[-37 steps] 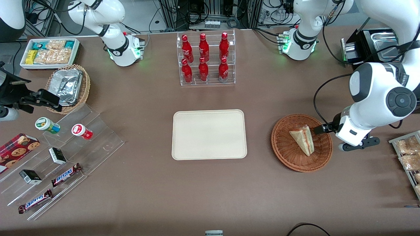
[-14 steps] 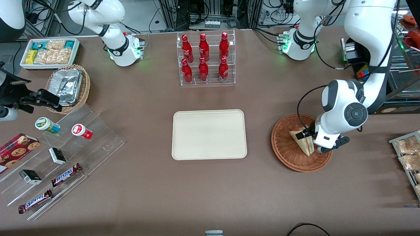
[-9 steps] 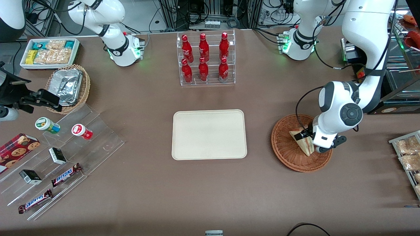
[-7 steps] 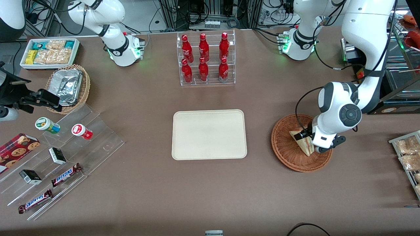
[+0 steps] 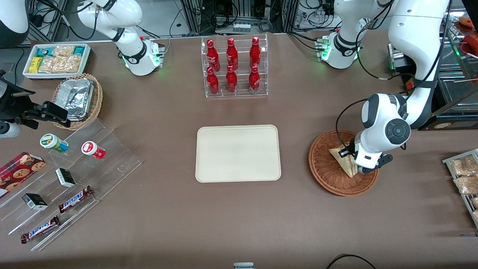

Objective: Place sandwich from basket to tray

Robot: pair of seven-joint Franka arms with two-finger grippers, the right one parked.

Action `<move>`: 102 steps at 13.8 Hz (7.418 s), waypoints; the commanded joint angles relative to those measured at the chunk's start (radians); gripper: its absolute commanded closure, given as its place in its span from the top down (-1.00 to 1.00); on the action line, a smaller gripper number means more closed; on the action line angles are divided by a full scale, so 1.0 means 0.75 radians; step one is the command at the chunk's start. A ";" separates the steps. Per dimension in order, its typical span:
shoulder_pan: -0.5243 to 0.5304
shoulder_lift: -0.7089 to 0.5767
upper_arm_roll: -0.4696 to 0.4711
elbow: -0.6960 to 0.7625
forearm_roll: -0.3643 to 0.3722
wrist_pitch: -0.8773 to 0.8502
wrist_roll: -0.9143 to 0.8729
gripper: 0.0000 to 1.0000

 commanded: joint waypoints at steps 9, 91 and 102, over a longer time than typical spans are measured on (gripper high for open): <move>-0.007 -0.034 0.006 0.298 0.042 -0.377 0.169 -1.00; -0.048 0.146 -0.237 0.916 0.219 -0.618 0.178 1.00; 0.216 -0.071 -0.233 0.951 0.106 -1.046 0.497 1.00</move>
